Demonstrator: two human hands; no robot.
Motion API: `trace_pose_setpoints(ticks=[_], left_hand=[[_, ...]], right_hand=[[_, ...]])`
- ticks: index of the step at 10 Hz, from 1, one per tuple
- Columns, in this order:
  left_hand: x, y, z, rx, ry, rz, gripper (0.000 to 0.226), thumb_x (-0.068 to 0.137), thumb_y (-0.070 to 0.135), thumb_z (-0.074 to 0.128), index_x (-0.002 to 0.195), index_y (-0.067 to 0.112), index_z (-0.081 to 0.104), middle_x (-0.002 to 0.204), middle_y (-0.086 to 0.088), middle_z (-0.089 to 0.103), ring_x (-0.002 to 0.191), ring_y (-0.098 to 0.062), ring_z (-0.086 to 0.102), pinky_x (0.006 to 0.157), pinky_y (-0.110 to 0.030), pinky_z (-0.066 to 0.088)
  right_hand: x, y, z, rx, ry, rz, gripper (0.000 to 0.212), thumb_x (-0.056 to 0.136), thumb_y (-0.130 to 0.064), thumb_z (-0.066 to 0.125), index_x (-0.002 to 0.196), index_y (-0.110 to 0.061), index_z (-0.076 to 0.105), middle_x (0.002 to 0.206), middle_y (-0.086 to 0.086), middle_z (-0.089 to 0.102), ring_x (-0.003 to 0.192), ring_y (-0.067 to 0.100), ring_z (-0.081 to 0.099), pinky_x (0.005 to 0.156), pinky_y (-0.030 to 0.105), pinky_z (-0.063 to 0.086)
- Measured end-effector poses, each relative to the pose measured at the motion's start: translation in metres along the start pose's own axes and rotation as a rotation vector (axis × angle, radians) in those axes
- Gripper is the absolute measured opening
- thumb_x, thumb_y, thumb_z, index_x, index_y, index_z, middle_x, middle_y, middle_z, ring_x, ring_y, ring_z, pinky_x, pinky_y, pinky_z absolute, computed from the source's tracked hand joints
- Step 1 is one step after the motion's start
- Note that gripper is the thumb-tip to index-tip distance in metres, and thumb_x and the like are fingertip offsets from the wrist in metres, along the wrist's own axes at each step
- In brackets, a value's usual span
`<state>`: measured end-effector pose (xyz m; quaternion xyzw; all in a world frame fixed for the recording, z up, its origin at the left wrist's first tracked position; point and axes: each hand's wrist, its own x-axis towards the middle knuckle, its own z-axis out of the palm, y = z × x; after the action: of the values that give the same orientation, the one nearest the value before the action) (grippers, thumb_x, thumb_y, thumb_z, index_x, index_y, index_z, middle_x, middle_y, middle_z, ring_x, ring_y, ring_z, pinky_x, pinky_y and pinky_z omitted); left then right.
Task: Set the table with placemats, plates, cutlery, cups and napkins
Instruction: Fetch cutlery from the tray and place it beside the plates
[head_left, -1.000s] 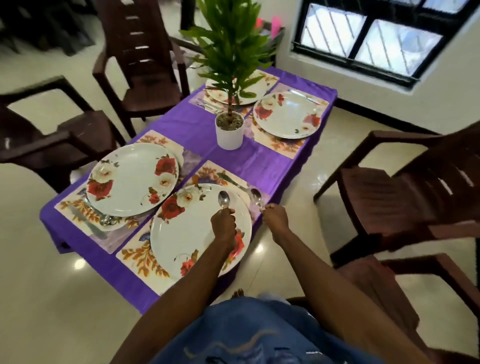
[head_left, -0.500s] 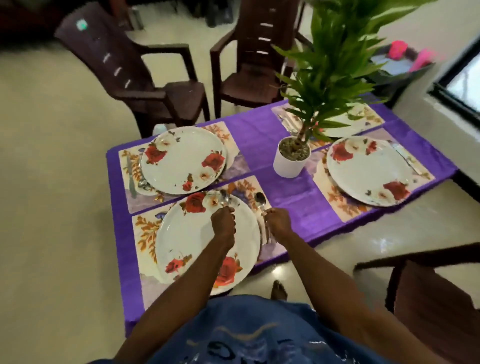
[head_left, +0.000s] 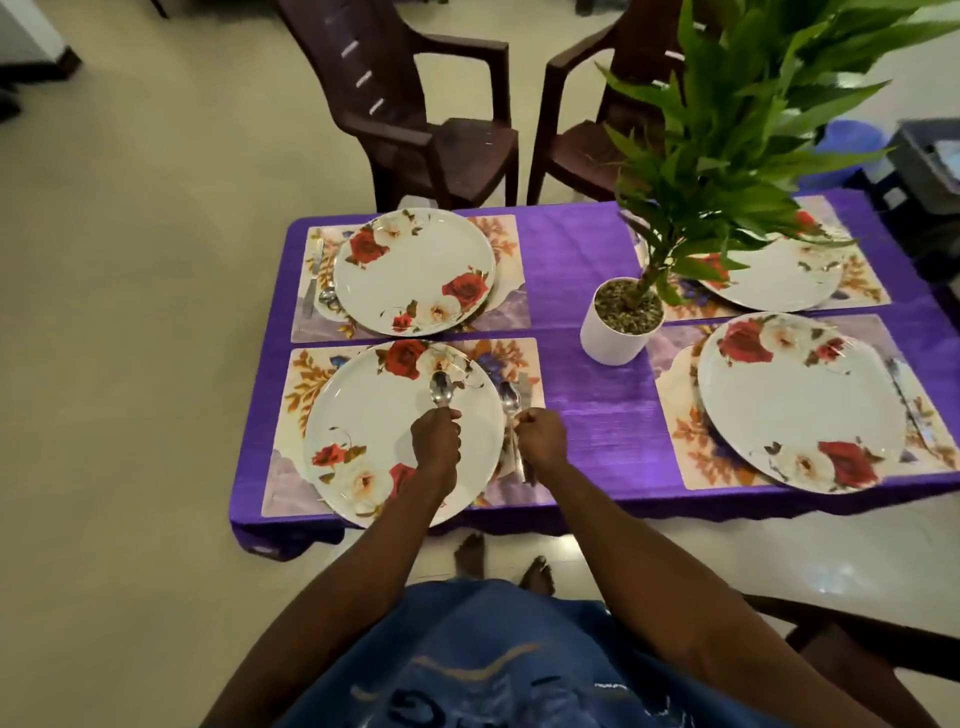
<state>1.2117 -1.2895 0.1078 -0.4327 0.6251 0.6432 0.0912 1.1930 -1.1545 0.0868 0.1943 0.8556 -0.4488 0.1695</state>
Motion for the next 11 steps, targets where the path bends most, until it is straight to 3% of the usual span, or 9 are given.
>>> trace_pose_setpoints(ticks=[1,3,5,7,9,10,11], left_hand=[[0.005,0.003,-0.005,-0.035,0.016,-0.021,0.036,0.097,0.011,0.041,0.127,0.000,0.058,0.072,0.007,0.048,0.059,-0.008,0.043,0.054,-0.025,0.036],[0.009,0.007,-0.010,0.164,0.103,0.106,0.028,0.103,0.015,0.043,0.109,0.008,0.069,0.081,-0.003,0.064,0.064,-0.014,0.056,0.041,-0.017,0.043],[0.013,0.010,-0.010,-0.009,0.084,0.040,0.023,0.098,0.020,0.048,0.095,0.009,0.068,0.069,-0.002,0.056,0.058,-0.014,0.049,0.046,-0.021,0.039],[0.015,0.008,-0.006,-0.066,0.062,0.010,0.020,0.095,0.020,0.052,0.085,0.011,0.067,0.065,-0.004,0.055,0.054,-0.014,0.046,0.048,-0.023,0.036],[0.009,0.011,-0.002,-0.066,-0.086,0.037,0.019,0.099,0.020,0.043,0.105,0.015,0.061,0.069,-0.003,0.052,0.052,-0.011,0.042,0.041,-0.020,0.030],[0.005,0.014,0.006,-0.030,-0.178,0.065,0.018,0.100,0.020,0.044,0.109,0.016,0.058,0.071,-0.006,0.059,0.057,-0.014,0.051,0.046,-0.025,0.040],[0.003,0.018,0.020,0.002,-0.222,0.094,0.017,0.098,0.020,0.051,0.109,0.013,0.062,0.084,-0.009,0.066,0.076,-0.021,0.062,0.072,-0.034,0.056]], right_hand=[[0.005,-0.005,0.003,-0.030,0.019,-0.005,0.016,0.081,0.001,0.057,0.070,-0.008,0.064,0.063,0.005,0.055,0.060,0.017,0.050,0.045,0.023,0.030],[0.013,-0.010,0.010,-0.098,0.072,0.034,0.015,0.085,-0.002,0.058,0.075,-0.003,0.068,0.067,0.008,0.059,0.066,0.023,0.057,0.048,0.024,0.033],[0.011,-0.010,0.013,-0.118,0.107,0.045,0.015,0.092,-0.006,0.058,0.086,-0.001,0.070,0.075,0.007,0.061,0.068,0.020,0.058,0.049,0.020,0.033],[0.011,-0.008,0.010,-0.093,0.083,0.028,0.016,0.090,-0.002,0.056,0.081,-0.002,0.069,0.072,0.007,0.061,0.065,0.019,0.056,0.045,0.018,0.029],[0.009,-0.008,0.000,0.088,0.143,0.034,0.023,0.089,-0.002,0.058,0.068,-0.008,0.062,0.064,0.006,0.058,0.058,0.016,0.053,0.048,0.020,0.037],[0.007,-0.009,-0.009,0.165,0.164,0.039,0.018,0.090,-0.004,0.060,0.073,-0.005,0.067,0.067,0.007,0.063,0.058,0.014,0.055,0.048,0.021,0.039],[0.003,-0.009,-0.019,0.225,0.163,0.018,0.016,0.088,-0.005,0.063,0.072,-0.006,0.067,0.069,0.007,0.064,0.060,0.013,0.056,0.049,0.021,0.040]])
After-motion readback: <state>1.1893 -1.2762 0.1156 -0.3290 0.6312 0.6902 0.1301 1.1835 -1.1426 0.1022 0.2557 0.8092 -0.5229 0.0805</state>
